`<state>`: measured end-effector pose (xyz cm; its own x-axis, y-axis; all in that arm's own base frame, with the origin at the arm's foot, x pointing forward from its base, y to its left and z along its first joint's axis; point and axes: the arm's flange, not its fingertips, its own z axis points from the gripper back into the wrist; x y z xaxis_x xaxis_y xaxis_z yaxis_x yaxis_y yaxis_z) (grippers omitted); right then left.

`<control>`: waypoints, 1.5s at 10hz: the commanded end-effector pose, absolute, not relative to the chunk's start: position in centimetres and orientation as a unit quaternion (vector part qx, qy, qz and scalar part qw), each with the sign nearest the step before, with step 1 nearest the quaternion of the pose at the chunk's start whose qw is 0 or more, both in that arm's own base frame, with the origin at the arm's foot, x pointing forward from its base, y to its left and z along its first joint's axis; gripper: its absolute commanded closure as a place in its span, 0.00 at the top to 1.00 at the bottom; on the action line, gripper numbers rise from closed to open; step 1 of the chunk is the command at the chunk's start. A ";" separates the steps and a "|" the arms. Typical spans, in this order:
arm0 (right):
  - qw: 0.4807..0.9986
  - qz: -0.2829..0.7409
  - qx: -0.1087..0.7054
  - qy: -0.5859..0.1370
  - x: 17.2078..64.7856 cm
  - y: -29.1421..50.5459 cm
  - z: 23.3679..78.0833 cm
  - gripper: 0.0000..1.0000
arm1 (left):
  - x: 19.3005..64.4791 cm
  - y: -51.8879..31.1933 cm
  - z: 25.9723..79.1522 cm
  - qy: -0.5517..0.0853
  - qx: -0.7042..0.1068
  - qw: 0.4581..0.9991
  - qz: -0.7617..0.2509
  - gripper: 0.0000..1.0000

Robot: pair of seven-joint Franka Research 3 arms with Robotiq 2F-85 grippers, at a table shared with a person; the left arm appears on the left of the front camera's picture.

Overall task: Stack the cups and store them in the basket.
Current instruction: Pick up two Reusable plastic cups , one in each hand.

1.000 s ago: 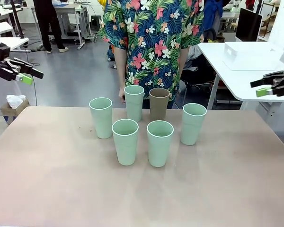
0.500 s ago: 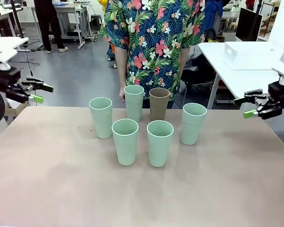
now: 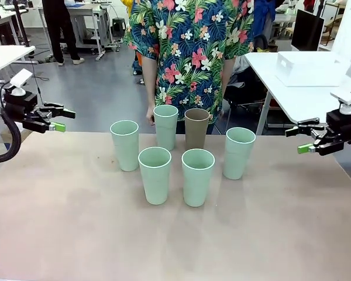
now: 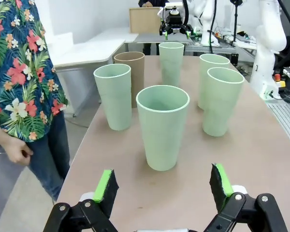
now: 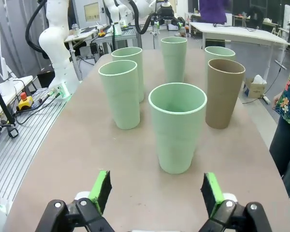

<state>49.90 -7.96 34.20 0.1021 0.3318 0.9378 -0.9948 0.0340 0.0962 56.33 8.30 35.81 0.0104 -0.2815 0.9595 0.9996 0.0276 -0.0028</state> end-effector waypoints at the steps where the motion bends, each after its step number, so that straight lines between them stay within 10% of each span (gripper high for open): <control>1: 0.605 0.550 0.423 -0.389 49.9 -7.9 34.8 1.00 | 55.8 8.5 36.4 -0.426 -0.417 0.573 -0.563 1.00; 15: 0.593 0.464 0.471 -0.460 52.0 -1.3 25.9 1.00 | 60.1 1.2 25.1 -0.485 -0.487 0.504 -0.524 1.00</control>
